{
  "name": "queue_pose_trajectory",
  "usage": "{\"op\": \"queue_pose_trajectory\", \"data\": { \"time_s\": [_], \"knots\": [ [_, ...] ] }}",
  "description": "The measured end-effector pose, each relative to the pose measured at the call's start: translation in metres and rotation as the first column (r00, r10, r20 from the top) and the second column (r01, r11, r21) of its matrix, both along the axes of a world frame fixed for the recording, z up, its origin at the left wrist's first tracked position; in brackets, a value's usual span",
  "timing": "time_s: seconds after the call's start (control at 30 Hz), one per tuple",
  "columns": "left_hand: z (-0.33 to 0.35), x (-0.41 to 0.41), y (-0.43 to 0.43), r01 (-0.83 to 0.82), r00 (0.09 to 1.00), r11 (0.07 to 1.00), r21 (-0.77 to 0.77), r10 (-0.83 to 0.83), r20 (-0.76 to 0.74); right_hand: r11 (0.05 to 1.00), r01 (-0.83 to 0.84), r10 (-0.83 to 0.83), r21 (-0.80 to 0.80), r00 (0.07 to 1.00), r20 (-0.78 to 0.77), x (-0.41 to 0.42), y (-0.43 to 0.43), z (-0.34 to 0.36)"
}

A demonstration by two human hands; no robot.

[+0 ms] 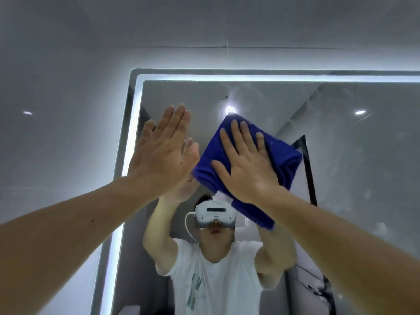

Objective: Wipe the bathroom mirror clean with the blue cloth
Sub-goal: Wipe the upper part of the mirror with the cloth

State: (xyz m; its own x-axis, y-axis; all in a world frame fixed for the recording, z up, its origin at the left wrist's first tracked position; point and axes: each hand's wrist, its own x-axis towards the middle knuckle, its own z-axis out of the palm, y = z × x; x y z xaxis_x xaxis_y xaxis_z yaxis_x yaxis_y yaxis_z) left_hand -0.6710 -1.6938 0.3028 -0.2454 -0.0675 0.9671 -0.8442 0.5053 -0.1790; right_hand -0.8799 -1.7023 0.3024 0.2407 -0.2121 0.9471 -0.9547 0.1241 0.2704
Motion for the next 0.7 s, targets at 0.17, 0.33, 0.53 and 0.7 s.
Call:
{"op": "queue_pose_trajectory", "data": {
  "time_s": [0.17,0.33,0.53,0.7],
  "knots": [
    [-0.004,-0.005,0.004,-0.041,0.996,0.999,-0.005,0.041,0.079,0.997,0.016,-0.008,0.082,0.995,-0.100,-0.023,0.006,-0.051],
    [0.022,-0.007,0.008,-0.002,1.000,1.000,0.010,0.002,0.019,1.000,0.005,-0.005,0.016,1.000,0.031,-0.038,0.010,0.046],
    [0.040,0.000,0.005,-0.036,0.998,0.999,-0.005,0.037,0.055,1.000,0.010,-0.009,-0.003,0.975,0.223,-0.040,0.011,0.167],
    [0.055,0.018,0.002,-0.075,0.991,0.994,-0.084,0.084,0.105,0.999,0.030,-0.035,0.022,0.975,0.221,-0.010,0.007,0.218]
  ]
}}
